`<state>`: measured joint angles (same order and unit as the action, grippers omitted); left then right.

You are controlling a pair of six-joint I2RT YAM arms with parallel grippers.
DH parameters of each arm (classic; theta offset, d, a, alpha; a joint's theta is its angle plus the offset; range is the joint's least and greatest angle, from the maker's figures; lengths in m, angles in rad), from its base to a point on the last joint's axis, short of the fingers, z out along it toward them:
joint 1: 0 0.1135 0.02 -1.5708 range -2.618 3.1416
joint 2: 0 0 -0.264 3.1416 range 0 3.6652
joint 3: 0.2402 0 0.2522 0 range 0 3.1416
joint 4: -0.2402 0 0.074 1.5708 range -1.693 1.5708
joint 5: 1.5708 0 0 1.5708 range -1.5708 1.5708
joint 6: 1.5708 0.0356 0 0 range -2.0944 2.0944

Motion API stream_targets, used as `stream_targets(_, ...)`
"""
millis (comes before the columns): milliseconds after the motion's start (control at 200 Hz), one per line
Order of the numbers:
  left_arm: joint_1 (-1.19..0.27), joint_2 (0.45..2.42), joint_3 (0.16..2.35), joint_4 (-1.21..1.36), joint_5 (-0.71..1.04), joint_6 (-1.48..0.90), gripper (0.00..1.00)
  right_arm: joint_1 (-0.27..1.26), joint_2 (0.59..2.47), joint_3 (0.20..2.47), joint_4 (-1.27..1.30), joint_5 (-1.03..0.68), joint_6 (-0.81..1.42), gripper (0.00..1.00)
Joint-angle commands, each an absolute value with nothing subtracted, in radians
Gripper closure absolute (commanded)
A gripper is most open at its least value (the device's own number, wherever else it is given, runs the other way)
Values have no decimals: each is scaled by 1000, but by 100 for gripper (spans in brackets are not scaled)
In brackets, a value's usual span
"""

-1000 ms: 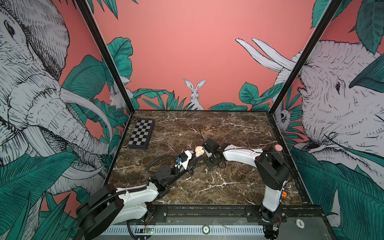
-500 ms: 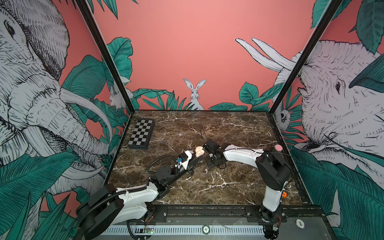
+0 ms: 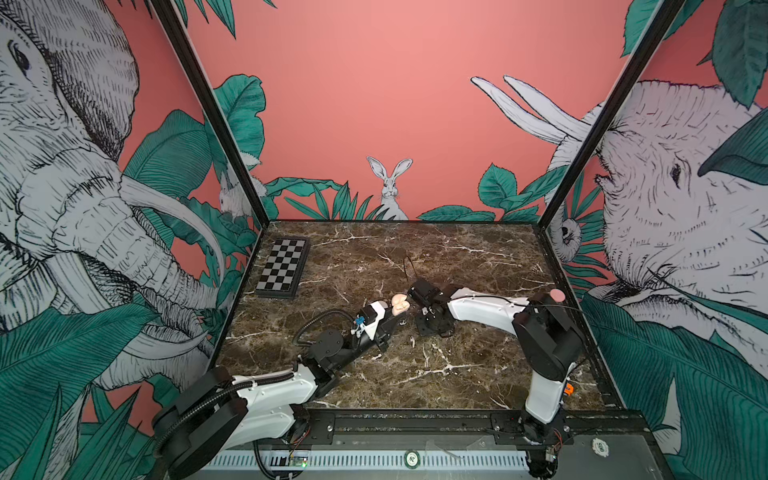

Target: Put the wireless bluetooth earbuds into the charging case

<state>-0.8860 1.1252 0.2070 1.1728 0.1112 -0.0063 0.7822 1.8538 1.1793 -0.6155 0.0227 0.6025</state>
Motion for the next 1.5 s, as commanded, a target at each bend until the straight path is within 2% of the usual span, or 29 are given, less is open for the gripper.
stream_targets(0,-891,1107,218,1189,115,7,100,779,1856,1193,-670,9,593,75)
stream_targets(190,-891,1109,221,1189,116,8,100,779,1855,1185,-674,0,607,76)
stream_targets(770,-891,1112,218,1188,119,6,100,748,1838,1112,-591,-30,729,88)
stream_targets(1495,-891,1144,224,1206,144,-10,100,690,1548,921,-328,-130,804,91)
